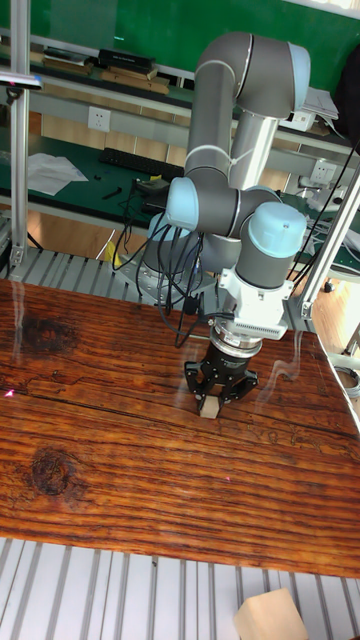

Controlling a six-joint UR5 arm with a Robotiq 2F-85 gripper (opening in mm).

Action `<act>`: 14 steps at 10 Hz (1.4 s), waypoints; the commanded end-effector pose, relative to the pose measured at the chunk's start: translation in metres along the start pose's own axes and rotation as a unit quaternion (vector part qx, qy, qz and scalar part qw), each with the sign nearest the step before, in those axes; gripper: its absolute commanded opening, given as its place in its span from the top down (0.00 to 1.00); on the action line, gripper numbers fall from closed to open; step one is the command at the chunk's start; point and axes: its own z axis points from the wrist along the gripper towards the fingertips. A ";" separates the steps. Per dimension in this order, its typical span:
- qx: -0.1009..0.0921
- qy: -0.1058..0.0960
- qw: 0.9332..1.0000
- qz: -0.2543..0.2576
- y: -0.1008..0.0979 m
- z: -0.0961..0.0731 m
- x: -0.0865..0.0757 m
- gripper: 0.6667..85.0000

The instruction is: Hold a small block with the gripper and sweep it from left to right on the table

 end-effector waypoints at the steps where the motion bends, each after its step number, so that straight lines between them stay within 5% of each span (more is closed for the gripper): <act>1: -0.003 0.003 1.000 0.003 0.003 0.003 -0.003 1.00; 3: 0.009 0.004 1.000 0.000 -0.002 0.004 -0.003 1.00; 14: 0.007 0.011 1.000 -0.003 -0.005 0.002 0.000 1.00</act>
